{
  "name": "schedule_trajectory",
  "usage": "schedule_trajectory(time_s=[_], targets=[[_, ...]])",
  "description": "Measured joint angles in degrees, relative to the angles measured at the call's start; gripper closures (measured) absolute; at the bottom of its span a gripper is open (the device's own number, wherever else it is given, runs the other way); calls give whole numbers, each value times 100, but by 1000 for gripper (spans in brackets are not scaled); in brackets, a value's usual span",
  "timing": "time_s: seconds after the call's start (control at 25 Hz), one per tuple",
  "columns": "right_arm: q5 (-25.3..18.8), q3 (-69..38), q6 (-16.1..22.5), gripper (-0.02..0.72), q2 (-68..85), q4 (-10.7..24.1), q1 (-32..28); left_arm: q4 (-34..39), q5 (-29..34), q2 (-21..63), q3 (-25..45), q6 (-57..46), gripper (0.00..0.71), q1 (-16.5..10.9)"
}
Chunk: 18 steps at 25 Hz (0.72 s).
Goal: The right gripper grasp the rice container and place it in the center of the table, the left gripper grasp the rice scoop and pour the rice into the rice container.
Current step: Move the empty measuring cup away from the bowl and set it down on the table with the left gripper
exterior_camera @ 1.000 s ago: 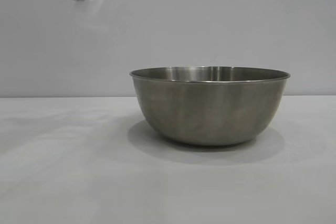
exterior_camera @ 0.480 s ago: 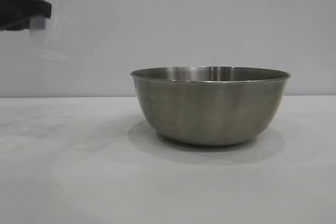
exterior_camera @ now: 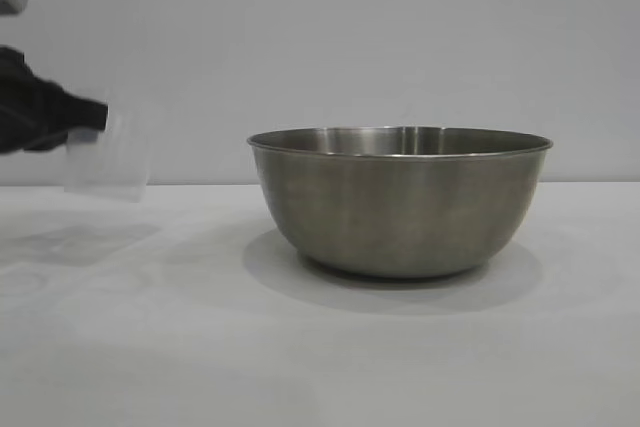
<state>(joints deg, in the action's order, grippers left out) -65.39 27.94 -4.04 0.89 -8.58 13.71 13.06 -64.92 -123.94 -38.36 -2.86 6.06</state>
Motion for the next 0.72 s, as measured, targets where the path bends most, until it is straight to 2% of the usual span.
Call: schedule_trajectory(time_s=[0.16, 0.2, 0.28, 0.32, 0.4, 0.48, 0.52, 0.72], targets=[[0, 0, 0, 447, 0, 0, 0, 116, -11, 0, 0, 0, 710, -10], [0, 0, 0, 447, 0, 0, 0, 157, -11, 0, 0, 0, 660, -9], [0, 0, 0, 447, 0, 0, 0, 229, -11, 0, 0, 0, 660, -9], [0, 0, 0, 447, 0, 0, 0, 275, -11, 0, 0, 0, 595, -9], [0, 0, 0, 447, 0, 0, 0, 369, -11, 0, 0, -3, 544, -9], [0, 0, 0, 447, 0, 0, 0, 460, -11, 0, 0, -3, 560, -9], [0, 0, 0, 447, 0, 0, 0, 469, -14, 0, 24, -3, 505, -9], [0, 0, 0, 447, 0, 0, 0, 457, -23, 61, 482, 218, 505, -9]])
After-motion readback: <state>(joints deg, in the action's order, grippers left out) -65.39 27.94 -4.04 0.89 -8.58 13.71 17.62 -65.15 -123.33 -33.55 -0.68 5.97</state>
